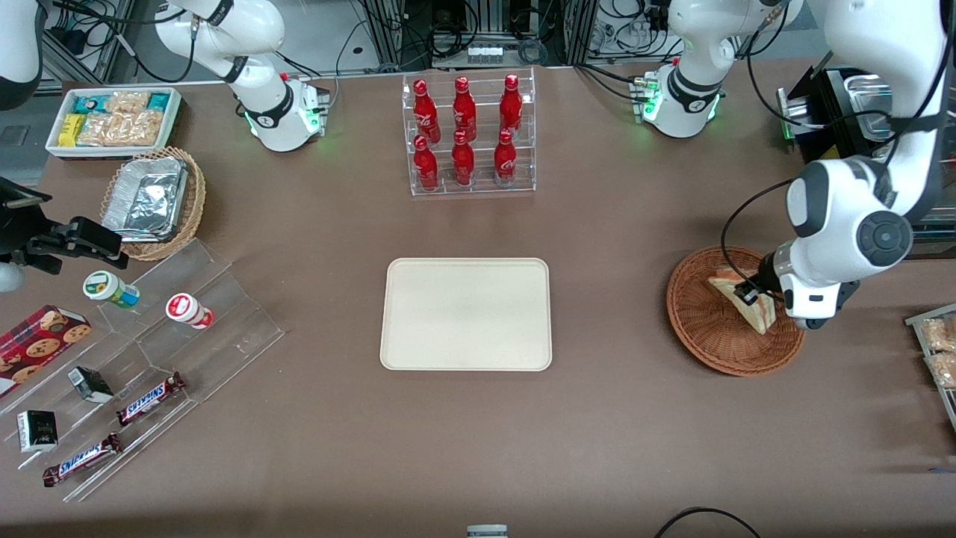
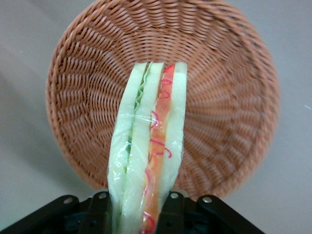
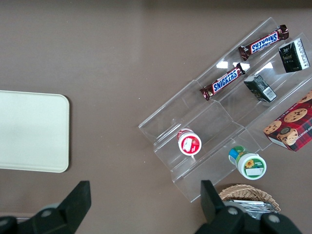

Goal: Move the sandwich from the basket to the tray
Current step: 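Lift the sandwich and carry it with the left gripper toward the cream tray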

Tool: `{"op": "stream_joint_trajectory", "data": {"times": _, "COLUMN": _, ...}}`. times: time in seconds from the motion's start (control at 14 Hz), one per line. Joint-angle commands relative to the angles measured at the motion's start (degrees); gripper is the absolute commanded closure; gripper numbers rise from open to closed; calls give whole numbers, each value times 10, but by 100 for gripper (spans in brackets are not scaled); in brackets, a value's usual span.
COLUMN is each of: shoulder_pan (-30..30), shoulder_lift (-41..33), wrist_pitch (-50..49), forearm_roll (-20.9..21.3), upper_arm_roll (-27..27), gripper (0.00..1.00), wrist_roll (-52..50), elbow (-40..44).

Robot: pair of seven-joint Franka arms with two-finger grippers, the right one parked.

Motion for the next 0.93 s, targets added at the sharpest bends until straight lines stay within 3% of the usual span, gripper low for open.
{"op": "stream_joint_trajectory", "data": {"times": 0.0, "shoulder_pan": -47, "shoulder_lift": 0, "wrist_pitch": -84, "forearm_roll": 2, "upper_arm_roll": 3, "gripper": 72, "wrist_roll": 8, "elbow": 77}}
{"op": "stream_joint_trajectory", "data": {"times": 0.43, "shoulder_pan": -174, "shoulder_lift": 17, "wrist_pitch": -44, "forearm_roll": 2, "upper_arm_roll": 3, "gripper": 73, "wrist_roll": 9, "elbow": 95}}
{"op": "stream_joint_trajectory", "data": {"times": 0.86, "shoulder_pan": -293, "shoulder_lift": 117, "wrist_pitch": -19, "forearm_roll": 4, "upper_arm_roll": 2, "gripper": 73, "wrist_roll": 50, "elbow": 161}}
